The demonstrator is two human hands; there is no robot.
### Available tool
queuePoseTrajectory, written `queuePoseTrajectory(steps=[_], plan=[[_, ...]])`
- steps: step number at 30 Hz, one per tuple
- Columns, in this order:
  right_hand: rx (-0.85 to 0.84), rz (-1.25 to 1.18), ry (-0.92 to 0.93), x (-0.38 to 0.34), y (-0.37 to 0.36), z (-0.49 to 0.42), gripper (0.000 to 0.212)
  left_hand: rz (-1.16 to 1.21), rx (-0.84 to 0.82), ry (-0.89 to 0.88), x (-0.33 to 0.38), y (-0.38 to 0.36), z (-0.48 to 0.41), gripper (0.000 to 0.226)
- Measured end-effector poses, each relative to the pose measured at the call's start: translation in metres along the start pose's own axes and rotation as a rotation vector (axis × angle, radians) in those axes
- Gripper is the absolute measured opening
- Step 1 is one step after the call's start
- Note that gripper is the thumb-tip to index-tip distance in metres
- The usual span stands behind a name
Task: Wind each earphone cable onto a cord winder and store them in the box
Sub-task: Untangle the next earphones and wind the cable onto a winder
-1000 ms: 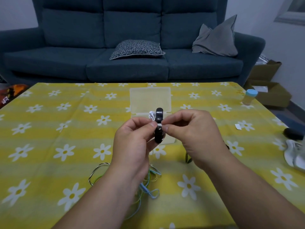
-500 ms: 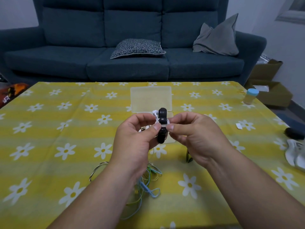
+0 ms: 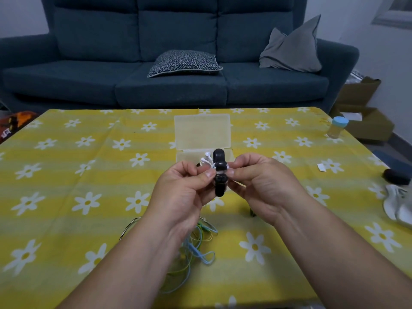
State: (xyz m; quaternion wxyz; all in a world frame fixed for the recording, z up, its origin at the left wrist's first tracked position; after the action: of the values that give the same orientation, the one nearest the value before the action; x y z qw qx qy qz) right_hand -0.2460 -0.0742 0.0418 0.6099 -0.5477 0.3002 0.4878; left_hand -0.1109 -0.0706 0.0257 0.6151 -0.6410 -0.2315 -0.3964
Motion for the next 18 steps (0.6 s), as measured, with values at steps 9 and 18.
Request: queuePoseTrajectory(steps=[9,18], plan=[[0.036,0.306,-0.119,0.029,-0.003,-0.009,0.02,-0.102,0.413,0.051,-0.027,0.015,-0.005,0.029],[0.051,0.723,-0.041,0.031,0.002,-0.04,0.021,-0.171,0.41,0.256,-0.024,0.035,-0.014,0.014]])
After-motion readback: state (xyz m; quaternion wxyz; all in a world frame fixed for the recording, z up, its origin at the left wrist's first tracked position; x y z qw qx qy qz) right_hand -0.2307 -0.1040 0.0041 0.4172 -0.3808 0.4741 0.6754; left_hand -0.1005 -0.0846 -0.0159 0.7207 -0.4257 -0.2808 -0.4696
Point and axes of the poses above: each hand's wrist, its own z-axis away from the middle knuckle, its own y-axis out of the back of the hand, x = y × z, the point moved 3 cm from there along -z, towards the middle knuckle, and after that the axes turned 10 degrees about -x, right-handed, at the moved point
